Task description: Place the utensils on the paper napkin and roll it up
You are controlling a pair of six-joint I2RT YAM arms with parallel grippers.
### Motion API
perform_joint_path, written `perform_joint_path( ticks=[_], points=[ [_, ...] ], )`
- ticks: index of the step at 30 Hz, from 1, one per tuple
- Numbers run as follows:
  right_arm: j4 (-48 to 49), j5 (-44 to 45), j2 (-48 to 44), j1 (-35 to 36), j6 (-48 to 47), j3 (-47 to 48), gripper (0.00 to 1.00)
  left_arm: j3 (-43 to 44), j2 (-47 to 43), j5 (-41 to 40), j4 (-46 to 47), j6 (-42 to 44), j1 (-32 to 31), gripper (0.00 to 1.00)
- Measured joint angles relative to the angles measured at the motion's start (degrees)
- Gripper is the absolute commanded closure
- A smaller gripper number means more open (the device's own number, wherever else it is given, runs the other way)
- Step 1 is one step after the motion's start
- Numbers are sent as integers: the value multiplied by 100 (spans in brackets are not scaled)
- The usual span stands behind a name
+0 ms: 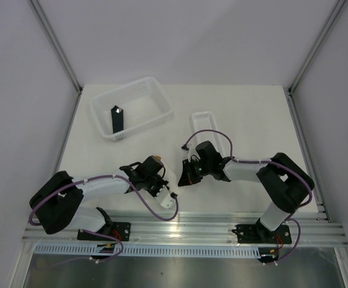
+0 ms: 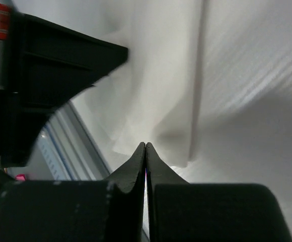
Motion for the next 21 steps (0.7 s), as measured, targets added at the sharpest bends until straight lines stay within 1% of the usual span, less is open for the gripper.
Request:
perform_joint_path(
  ticks=[3,5,10,15,18,21],
  points=[
    [-63,4,505,35,-7,-33,100,0,0,2,2,0,0,99],
    [15,-190,632,11,55,-57,100,0,0,4,4,4,0,99],
    [-153,-166,542,-22,24,-4,100,0,0,7,9,28,0,99],
    [-673,-66,81,-85,15,435,100,-7,0,4,15,55,0,99],
    [-614,20,-31,-122,35,863,100,-7,0,4,20,57,2,99],
    [-387,-4,223,-142,127,1182,100,-13,0,2,28,85,7,98]
  ],
)
